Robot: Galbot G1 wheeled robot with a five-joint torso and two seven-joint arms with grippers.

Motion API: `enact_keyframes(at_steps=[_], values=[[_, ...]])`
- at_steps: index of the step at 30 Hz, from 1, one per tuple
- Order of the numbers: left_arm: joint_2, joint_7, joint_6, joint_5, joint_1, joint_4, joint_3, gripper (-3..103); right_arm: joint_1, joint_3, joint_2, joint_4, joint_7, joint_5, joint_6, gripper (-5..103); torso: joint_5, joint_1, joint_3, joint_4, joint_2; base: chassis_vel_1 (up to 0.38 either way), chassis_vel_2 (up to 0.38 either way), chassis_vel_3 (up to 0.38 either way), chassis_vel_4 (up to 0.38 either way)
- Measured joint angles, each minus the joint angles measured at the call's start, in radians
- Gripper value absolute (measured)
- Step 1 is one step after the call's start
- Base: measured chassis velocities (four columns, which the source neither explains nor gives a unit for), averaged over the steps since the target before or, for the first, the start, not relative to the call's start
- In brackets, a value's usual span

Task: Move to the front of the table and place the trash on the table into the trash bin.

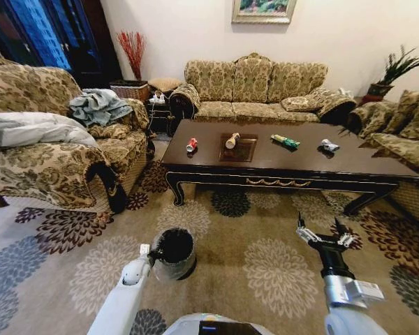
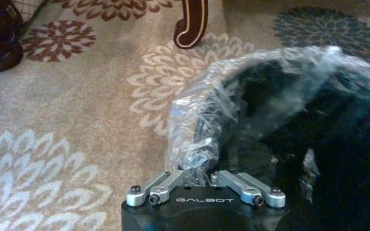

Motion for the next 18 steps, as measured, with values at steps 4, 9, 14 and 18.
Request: enact_keyframes(at_steps=[4,9,14,18], values=[[0.0,-0.003,-0.004,-0.009,0.007,-0.011,0.003,4,0.0,0.004,0.0,0.004,0.005,0.003,0.0,100,0.0007,0.0,0.0,0.0002,0.0,0.0,0.0,0.0,0.0],[-0.001,-0.008,-0.012,-0.018,0.017,-0.032,0.003,0,-0.002,0.008,0.003,0.005,0.01,0.006,0.002,100,0.0005,0.0,0.0,0.0003,0.0,0.0,0.0,0.0,0.0],[0.004,-0.016,-0.042,-0.021,0.029,-0.062,-0.004,0,-0.003,0.008,0.005,0.01,0.013,0.007,0.005,100,0.0013,0.0,0.0,0.0003,0.0,0.0,0.0,0.0,0.0],[0.006,-0.028,-0.068,-0.022,0.037,-0.078,-0.011,0,-0.002,0.004,0.005,0.018,0.016,0.007,0.004,100,0.001,0.0,0.0,0.0004,0.0,0.0,0.0,0.0,0.0]])
